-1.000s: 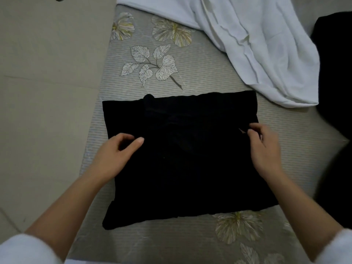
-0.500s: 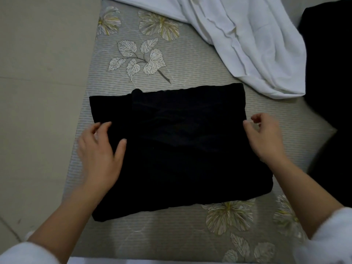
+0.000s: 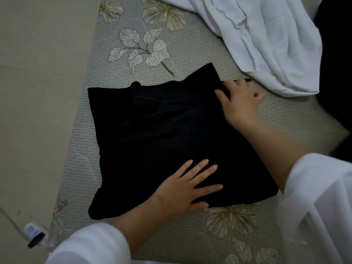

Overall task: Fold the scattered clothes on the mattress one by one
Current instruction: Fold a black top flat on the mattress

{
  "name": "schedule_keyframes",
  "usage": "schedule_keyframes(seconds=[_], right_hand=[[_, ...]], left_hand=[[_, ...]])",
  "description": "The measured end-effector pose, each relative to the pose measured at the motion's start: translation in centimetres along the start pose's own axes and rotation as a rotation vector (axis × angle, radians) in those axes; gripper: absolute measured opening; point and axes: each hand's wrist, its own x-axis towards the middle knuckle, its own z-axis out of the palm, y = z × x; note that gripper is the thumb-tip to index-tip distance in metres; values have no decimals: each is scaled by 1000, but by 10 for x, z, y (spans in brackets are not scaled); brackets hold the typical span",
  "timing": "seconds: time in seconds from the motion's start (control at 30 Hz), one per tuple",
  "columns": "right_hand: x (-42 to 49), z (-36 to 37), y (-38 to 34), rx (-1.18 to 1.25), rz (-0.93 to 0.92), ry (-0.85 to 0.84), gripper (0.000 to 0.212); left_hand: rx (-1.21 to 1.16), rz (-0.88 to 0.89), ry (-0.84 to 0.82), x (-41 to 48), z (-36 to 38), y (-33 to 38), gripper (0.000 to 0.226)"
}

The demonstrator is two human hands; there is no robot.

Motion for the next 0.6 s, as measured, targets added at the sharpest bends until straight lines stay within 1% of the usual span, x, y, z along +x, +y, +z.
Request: schedule_keyframes(seconds=[0.07, 0.1, 0.13, 0.17, 0.2, 0.23, 0.27, 0.3, 0.33, 0.37, 0.4, 0.47, 0.53, 0.6], right_hand=[[-4, 9, 2, -8, 69, -28, 37], [-7, 11, 3, 31, 92, 19, 40], [-13, 10, 3, 69, 66, 103, 43], [-22, 8, 2, 89, -16, 185, 44], [-34, 7, 1, 97, -130, 225, 45], [-48, 9, 0, 93, -258, 217, 45], [-63, 13, 1, 62, -388, 156, 47], [-74, 19, 3, 1, -495, 58, 49], [-81, 24, 7, -86, -568, -51, 53], [-83, 29, 12, -169, -603, -147, 55], [-81, 33, 17, -231, -601, -218, 56], [-72, 36, 22, -291, -563, -286, 57], [-71, 37, 24, -322, -511, -284, 56], [-78, 32, 29, -312, -372, -243, 56]], left_hand=[[-17, -2, 50, -1, -8, 0, 56], [-40, -43, 96, -2, -14, -2, 56], [-67, -119, 150, -2, -21, -5, 57], [-92, -223, 204, -3, -28, -11, 58], [-111, -341, 249, -3, -33, -21, 61], [-114, -455, 279, -4, -37, -35, 62], [-100, -554, 281, -5, -38, -50, 63], [-80, -637, 256, -6, -38, -66, 63], [-67, -702, 212, -8, -36, -80, 63], [-63, -746, 162, -9, -33, -92, 62], [-67, -769, 117, -9, -31, -101, 61], [-90, -776, 74, -8, -28, -109, 60], [-112, -781, 91, -7, -29, -107, 59], [-154, -808, 116, -12, -31, -102, 59]])
